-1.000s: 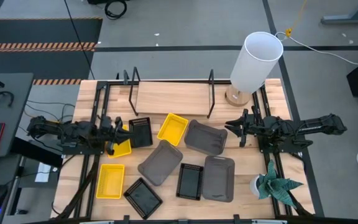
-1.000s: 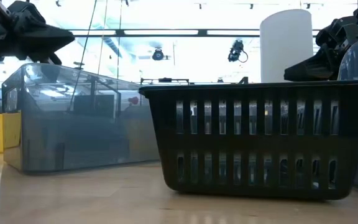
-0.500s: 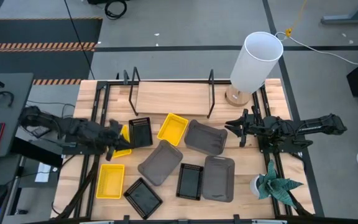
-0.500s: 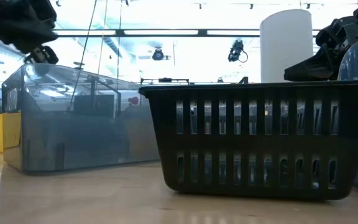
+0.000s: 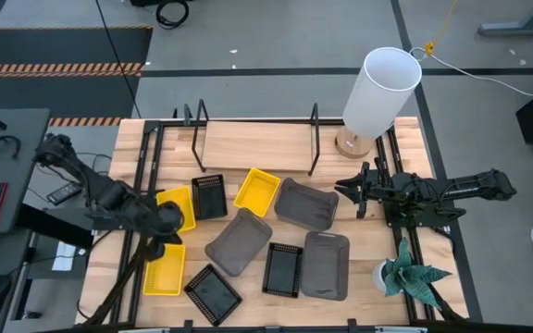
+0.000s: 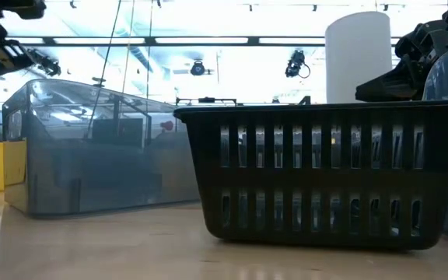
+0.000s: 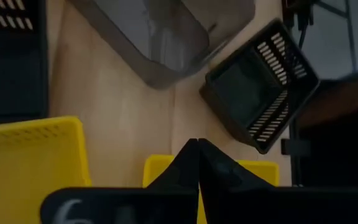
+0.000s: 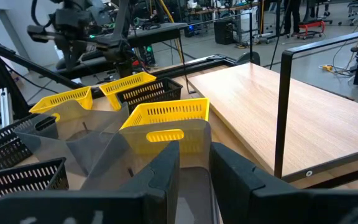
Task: Stack baskets on shelf by color
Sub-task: Stack the bottom yellow bin on the top left yellow bin
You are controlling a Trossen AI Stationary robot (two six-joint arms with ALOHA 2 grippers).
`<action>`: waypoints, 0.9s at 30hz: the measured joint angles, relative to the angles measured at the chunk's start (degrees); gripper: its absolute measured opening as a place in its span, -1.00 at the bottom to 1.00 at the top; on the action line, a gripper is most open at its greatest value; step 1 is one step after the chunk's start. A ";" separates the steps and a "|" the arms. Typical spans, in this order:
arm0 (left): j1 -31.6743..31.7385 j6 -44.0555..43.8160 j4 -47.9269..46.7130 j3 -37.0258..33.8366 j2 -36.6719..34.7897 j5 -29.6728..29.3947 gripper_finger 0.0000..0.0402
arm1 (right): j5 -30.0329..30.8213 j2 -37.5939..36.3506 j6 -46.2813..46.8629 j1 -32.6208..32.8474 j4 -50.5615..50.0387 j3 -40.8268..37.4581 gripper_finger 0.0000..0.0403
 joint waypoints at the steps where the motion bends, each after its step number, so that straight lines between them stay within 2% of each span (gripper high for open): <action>1: -0.85 -0.12 0.47 0.00 0.63 -0.38 -0.96 | 0.00 0.02 0.00 0.00 0.02 0.00 -0.54; 6: -4.44 -6.57 3.88 0.00 4.13 -0.04 -0.80 | 0.00 0.01 0.01 -0.01 0.00 0.01 -0.54; 10: -8.05 -14.12 12.59 0.00 7.08 2.27 -0.74 | 0.00 0.00 0.00 -0.02 0.00 0.00 -0.54; 17: -18.88 -28.07 25.86 0.02 14.87 2.29 -0.84 | -0.01 0.02 0.00 -0.02 0.02 0.01 -0.54; 23: -26.30 -36.14 26.87 0.02 22.18 1.01 -0.97 | 0.00 0.00 0.00 -0.01 0.00 0.00 -0.54; 27: -28.84 -40.84 28.08 0.02 26.99 -0.39 -0.95 | 0.00 0.00 0.00 0.00 0.00 0.00 -0.54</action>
